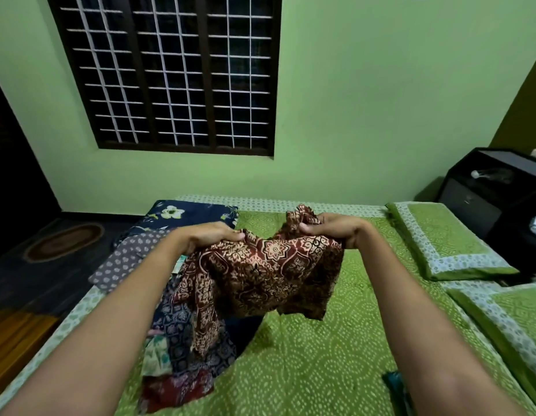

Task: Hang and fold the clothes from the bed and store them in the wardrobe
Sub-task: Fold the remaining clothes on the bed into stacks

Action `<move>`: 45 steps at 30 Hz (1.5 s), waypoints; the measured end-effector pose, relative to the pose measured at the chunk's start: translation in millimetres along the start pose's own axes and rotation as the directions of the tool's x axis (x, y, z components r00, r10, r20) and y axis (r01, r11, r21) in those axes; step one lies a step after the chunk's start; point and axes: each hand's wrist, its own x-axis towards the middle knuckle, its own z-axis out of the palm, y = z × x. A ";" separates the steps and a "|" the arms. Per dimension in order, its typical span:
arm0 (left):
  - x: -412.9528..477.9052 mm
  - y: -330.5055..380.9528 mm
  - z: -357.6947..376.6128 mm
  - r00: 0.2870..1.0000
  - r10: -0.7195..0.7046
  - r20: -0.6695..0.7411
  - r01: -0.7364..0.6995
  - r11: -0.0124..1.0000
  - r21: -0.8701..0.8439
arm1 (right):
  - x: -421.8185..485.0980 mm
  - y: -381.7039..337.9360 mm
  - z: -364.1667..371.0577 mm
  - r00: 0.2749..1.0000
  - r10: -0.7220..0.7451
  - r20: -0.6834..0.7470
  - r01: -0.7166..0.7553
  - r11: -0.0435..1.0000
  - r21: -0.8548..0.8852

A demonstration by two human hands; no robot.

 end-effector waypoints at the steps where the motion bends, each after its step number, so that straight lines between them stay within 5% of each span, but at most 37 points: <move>1: -1.2 4.1 -5.2 0.997 0.059 -0.044 -0.064 0.991 -0.119 | -5.4 -5.8 8.6 0.999 -0.043 -0.030 0.046 0.993 0.105; 2: -5.1 5.6 -9.4 0.990 0.120 -0.068 -0.135 0.939 -0.316 | -5.7 -8.3 12.6 0.991 -0.110 -0.074 0.124 0.966 0.228; 4: -3.2 7.7 -21.4 0.956 0.265 -0.128 -0.279 0.675 -0.683 | 3.2 -8.6 17.8 0.945 -0.255 -0.206 0.326 0.799 0.506; 6: 1.5 6.5 -27.0 0.879 0.347 -0.326 -0.467 0.492 -0.735 | 13.6 -17.2 22.6 0.921 -0.217 -0.324 0.385 0.639 0.666; 9: 21.1 -10.7 -14.8 0.897 0.225 -0.381 -0.430 0.646 -0.631 | 28.9 -32.9 18.7 0.901 -0.063 -0.428 0.408 0.455 0.792; 14: 44.0 -66.2 -17.4 0.994 0.096 0.044 -0.060 0.853 -0.518 | 42.7 -7.0 19.4 0.921 0.029 -0.390 0.320 0.517 0.794; 16: 51.5 -65.4 -28.1 0.994 0.103 -0.028 -0.094 0.725 -0.682 | 43.1 -0.7 15.5 0.901 0.040 -0.433 0.383 0.399 0.833; 18: 60.0 -64.2 -35.1 0.971 0.169 -0.168 -0.229 0.469 -0.853 | 47.6 5.4 8.6 0.899 0.078 -0.430 0.399 0.257 0.880; 19: 60.8 -64.4 -32.2 0.979 0.130 -0.158 -0.192 0.319 -0.928 | 55.8 8.9 8.8 0.929 0.114 -0.352 0.307 0.294 0.905; 20: 62.0 -69.0 -26.9 0.989 0.118 -0.084 -0.119 0.324 -0.939 | 62.5 11.0 13.8 0.956 0.146 -0.254 0.164 0.453 0.876; 22: 56.7 -78.6 -10.3 0.999 0.000 0.039 0.034 0.505 -0.863 | 67.1 22.5 25.1 0.971 0.217 -0.099 -0.085 0.704 0.705; 25: 54.6 -94.3 -2.9 0.964 0.127 0.235 0.134 0.528 -0.838 | 67.6 31.3 28.8 0.993 0.118 -0.025 -0.051 0.603 0.796; 27: 63.1 -97.9 -6.9 0.952 0.186 0.245 0.095 0.579 -0.810 | 65.5 26.9 30.4 0.993 0.076 -0.093 0.039 0.525 0.850; 31: 83.1 -115.1 25.6 0.974 0.025 0.224 0.120 0.783 -0.611 | 80.9 47.0 63.8 0.991 0.133 -0.008 -0.091 0.721 0.686; 35: 97.7 -134.8 69.0 0.991 -0.106 0.084 0.132 0.626 -0.768 | 97.1 83.0 104.0 0.969 0.243 0.037 -0.196 0.674 0.712; 45: 132.6 -164.0 128.1 0.971 -0.225 0.077 0.212 0.671 -0.711 | 104.5 172.6 130.7 0.923 0.383 0.030 -0.272 0.594 0.757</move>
